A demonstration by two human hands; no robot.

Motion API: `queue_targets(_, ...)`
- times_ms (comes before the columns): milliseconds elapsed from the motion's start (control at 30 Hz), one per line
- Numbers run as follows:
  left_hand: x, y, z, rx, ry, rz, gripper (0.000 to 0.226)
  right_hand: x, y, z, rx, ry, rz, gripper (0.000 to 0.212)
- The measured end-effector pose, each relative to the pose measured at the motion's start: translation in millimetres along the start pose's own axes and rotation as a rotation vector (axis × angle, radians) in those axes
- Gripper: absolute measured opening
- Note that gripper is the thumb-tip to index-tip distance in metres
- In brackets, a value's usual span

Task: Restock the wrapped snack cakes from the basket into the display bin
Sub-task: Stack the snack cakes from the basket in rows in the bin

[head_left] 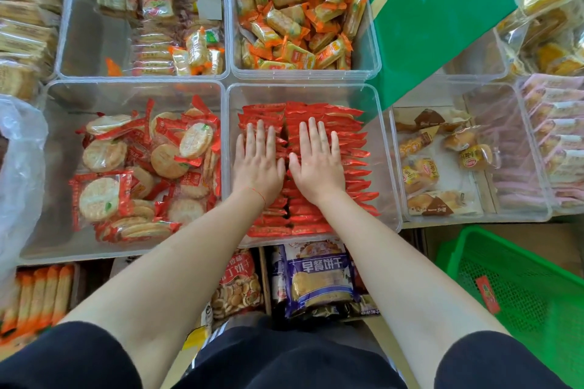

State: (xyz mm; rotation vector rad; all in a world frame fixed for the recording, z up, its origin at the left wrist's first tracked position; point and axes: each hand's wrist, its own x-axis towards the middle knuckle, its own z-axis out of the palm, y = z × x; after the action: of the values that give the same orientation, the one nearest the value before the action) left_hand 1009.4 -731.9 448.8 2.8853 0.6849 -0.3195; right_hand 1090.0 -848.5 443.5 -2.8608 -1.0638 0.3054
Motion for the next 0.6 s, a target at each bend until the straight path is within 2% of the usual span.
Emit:
queue_targets(200, 1.3, 0.9, 1.0, -0.069, -0.052, 0.001, 0.063, 2.3, -6.8, 6.8, -0.063, -0.014, 0.012, 0.066)
queue_targets(333, 2.6, 1.1, -3.6, -0.090, -0.062, 0.022, 0.061, 5.2, 1.8, 1.0, -0.052, -0.073, -0.103, 0.065)
queue_targets(433, 5.6, 2.1, -8.3, -0.094, 0.010, 0.024, 0.059, 14.5, 12.3, -12.4, 0.001, -0.005, -0.159, 0.063)
queue_targets(500, 6.3, 1.7, -9.1, -0.108, 0.059, 0.015, 0.059, 21.5, 14.0, -17.9, 0.034, 0.035, -0.111, 0.063)
queue_targets(600, 8.8, 1.7, -7.4, -0.110, 0.066, 0.012, 0.060, 30.9, 11.2, -15.6, 0.012, -0.101, -0.057, 0.066)
